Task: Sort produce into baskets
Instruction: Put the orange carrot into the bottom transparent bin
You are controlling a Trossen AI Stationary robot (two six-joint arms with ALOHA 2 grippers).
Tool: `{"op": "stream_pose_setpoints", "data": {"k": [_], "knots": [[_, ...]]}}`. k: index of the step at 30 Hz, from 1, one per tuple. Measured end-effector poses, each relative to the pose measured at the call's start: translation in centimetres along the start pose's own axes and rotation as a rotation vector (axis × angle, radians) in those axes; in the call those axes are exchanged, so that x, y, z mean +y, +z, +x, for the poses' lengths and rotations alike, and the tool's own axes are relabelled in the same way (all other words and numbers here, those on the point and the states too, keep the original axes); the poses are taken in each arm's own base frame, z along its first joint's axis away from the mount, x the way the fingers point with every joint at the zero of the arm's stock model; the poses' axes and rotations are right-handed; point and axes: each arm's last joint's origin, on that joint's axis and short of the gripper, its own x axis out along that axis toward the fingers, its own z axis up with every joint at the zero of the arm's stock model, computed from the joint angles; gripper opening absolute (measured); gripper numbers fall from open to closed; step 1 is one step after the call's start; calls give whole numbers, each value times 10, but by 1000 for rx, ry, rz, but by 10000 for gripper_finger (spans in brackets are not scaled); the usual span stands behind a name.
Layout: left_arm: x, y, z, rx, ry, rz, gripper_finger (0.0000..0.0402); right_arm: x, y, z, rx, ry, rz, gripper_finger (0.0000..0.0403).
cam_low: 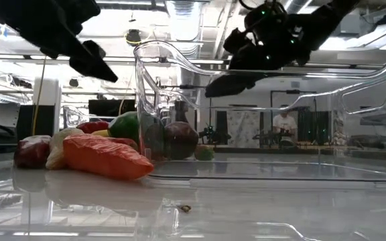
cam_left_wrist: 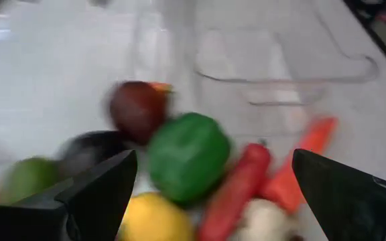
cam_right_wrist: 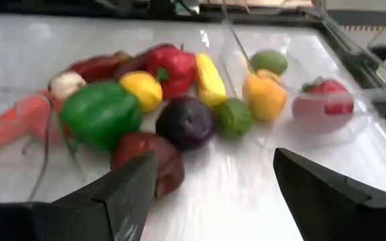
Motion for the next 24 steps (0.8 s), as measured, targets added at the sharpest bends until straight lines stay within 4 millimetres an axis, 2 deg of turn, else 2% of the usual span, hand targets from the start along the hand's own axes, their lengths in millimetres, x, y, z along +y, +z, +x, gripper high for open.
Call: {"op": "stream_pose_setpoints", "data": {"k": [9,16,19,24], "knots": [[-48,6,38,21,-101,81,387,1,-6,4,11,-4,66,325],[-79,-15,66,150,-66,227,384,1,-6,3,19,-3,99,325],[-85,-26,73,196,-47,240,366,1,-7,3,21,-3,112,325],[-92,-28,84,209,-15,254,309,1,-6,3,20,-6,122,325]]}}
